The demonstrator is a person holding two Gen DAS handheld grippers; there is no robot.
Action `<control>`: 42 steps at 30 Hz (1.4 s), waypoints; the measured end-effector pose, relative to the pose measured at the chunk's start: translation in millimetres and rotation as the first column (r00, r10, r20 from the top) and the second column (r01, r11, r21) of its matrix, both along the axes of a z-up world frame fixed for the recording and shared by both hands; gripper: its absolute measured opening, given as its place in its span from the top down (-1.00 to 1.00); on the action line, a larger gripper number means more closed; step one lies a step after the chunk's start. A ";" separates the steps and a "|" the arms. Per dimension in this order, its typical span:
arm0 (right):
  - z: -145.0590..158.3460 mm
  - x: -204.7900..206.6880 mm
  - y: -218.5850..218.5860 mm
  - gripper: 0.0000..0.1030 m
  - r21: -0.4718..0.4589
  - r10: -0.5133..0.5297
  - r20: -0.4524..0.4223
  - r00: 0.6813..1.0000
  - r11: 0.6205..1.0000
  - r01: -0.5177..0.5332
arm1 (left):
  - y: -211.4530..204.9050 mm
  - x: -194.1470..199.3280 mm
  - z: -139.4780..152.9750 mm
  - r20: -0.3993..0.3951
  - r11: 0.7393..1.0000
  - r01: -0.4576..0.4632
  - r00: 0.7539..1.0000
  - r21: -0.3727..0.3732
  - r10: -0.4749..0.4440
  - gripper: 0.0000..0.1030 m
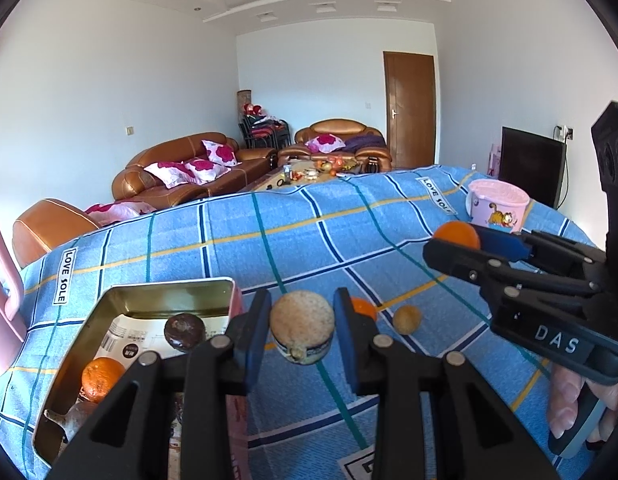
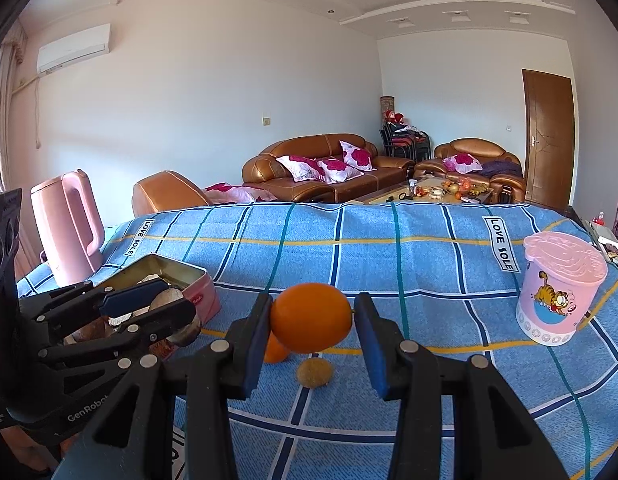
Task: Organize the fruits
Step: 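Lift the biscuit and orange and hold them above the table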
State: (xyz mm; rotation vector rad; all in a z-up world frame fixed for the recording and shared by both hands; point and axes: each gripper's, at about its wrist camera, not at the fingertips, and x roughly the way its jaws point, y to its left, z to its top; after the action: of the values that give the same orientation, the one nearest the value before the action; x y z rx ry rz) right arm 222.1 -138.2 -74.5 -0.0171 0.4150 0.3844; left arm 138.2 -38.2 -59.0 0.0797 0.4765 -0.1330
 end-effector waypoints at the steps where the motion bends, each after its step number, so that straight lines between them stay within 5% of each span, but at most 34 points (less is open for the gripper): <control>1: 0.2 -0.4 -0.2 0.14 0.000 0.000 0.002 1.000 1.000 0.000 | 0.3 -0.5 0.2 0.002 1.000 -0.001 1.000 -0.001 0.001 0.35; 42: 9.2 -35.2 5.8 0.14 -0.024 0.021 0.151 0.988 1.000 -0.017 | -3.8 -28.0 10.1 0.134 0.999 -0.024 0.991 0.031 0.020 0.35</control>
State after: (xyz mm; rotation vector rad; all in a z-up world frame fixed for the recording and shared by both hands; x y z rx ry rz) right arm 186.9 -132.4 -65.3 -0.0719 0.2690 0.3945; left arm 110.2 -42.1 -48.8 0.1145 0.3457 -0.0978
